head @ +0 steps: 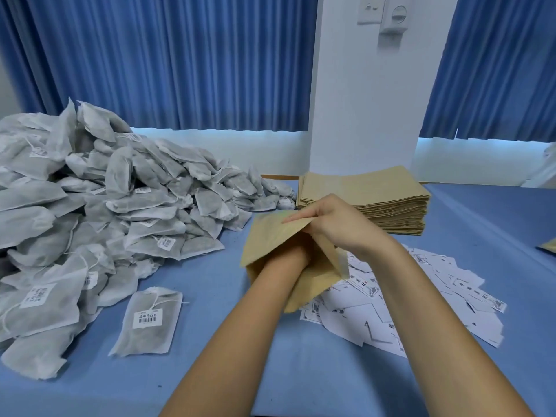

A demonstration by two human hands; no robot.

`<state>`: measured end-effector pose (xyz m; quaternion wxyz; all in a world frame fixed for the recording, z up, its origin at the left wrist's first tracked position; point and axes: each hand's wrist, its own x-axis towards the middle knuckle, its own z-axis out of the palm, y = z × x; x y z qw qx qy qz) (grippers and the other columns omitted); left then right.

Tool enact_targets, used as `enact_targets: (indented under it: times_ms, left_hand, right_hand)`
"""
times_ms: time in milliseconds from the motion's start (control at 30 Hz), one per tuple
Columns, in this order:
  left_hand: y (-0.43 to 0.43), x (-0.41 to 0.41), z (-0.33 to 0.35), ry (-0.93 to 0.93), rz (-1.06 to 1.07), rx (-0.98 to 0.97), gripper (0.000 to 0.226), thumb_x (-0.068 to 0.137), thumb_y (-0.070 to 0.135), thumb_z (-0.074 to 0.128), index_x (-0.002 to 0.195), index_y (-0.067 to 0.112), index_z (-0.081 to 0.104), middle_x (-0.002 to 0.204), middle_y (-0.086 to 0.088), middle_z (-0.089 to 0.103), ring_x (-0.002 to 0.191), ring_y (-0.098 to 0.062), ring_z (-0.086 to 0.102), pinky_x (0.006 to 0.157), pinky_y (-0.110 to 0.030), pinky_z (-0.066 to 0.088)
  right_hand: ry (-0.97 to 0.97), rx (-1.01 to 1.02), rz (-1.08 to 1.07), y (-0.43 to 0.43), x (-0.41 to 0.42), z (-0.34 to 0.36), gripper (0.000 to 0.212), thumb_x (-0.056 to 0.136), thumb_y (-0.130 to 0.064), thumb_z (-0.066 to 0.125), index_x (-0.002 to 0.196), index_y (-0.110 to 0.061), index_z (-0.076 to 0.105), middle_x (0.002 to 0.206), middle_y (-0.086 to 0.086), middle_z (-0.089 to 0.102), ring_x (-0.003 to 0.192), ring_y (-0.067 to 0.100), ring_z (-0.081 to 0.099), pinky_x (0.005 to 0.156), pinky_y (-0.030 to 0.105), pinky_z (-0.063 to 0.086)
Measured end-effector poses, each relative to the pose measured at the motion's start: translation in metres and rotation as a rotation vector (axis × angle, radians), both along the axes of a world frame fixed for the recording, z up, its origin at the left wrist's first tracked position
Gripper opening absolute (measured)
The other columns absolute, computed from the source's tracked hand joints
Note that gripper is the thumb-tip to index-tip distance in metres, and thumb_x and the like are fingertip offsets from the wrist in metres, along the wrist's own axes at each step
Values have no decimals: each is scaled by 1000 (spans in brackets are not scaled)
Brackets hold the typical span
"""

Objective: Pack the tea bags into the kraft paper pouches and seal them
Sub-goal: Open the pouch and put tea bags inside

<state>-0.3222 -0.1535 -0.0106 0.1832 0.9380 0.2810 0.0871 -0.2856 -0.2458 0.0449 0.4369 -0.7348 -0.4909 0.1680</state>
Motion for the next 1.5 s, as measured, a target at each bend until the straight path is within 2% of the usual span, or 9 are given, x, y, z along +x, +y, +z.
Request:
enact_targets:
  times_ms: [133, 300, 500, 700, 833, 1000, 1133, 1333, 1500]
  left_hand:
    - [-24, -21, 23, -97, 10, 213, 38, 97, 25, 46, 131, 9, 50, 133, -17, 53, 122, -32, 51, 96, -37, 41]
    - [-25, -90, 31, -1053, -36, 575, 14, 84, 27, 60, 94, 19, 65, 92, 1, 61, 86, -20, 52, 67, -26, 37]
    - [31, -87, 24, -493, 43, -228, 45, 83, 5, 52, 117, 31, 66, 114, 0, 66, 91, -20, 64, 69, -34, 55]
    - [45, -65, 22, -842, 203, -96, 57, 79, -14, 33, 117, 12, 66, 99, -9, 69, 87, -23, 60, 69, -17, 39]
    - [44, -50, 42, -1062, 236, -150, 63, 75, -19, 28, 122, 4, 62, 116, -11, 66, 107, -22, 60, 98, -24, 43]
    - [47, -17, 47, -1198, 354, -4, 62, 80, -18, 31, 136, 0, 49, 137, -15, 53, 129, -24, 48, 105, -6, 24]
    - [35, 11, -3, -971, 216, 42, 60, 80, -19, 39, 136, 1, 49, 143, -17, 46, 131, -30, 45, 106, -27, 30]
    - [28, 19, -55, -1023, 171, -17, 45, 78, -17, 57, 118, 2, 66, 125, -12, 62, 119, -24, 58, 97, 2, 26]
    - [31, 17, -56, -1091, 193, -111, 47, 81, -16, 51, 120, 5, 65, 128, -4, 60, 120, -11, 53, 102, -7, 33]
  right_hand:
    - [-252, 43, -128, 6, 2, 13, 47, 80, 8, 41, 92, -19, 78, 91, -10, 74, 90, 7, 62, 77, 21, 47]
    - [-262, 83, -165, -3, 26, 17, 54, 75, 11, 36, 90, -19, 79, 47, -17, 56, 51, 3, 54, 56, 25, 41]
    - [-266, 125, 37, 11, 23, 17, 53, 75, 14, 41, 95, -20, 77, 89, -8, 71, 88, 3, 62, 82, 17, 46]
    - [-233, 276, 45, 13, 47, -4, 26, 85, -14, 68, 103, -33, 69, 69, -2, 52, 65, 10, 46, 64, 23, 38]
    - [155, 456, -216, 7, 59, -41, 33, 100, -27, 43, 78, -17, 66, 76, 1, 60, 71, 12, 55, 64, 24, 45]
    - [-227, -352, -427, 3, 73, -108, 21, 90, -32, 61, 92, -12, 67, 97, 1, 60, 94, 19, 59, 79, 26, 41]
    - [-461, -428, -535, 18, 71, -137, 38, 88, -16, 56, 57, -12, 34, 78, 7, 41, 72, 19, 43, 62, 25, 30]
    - [-633, -261, -621, 9, 78, -132, 19, 90, -11, 48, 85, -15, 66, 87, 2, 58, 81, 17, 53, 63, 26, 29]
    - [-773, 454, -565, -29, 84, -88, 16, 83, -20, 56, 74, -14, 67, 67, -14, 58, 50, 8, 50, 43, 23, 37]
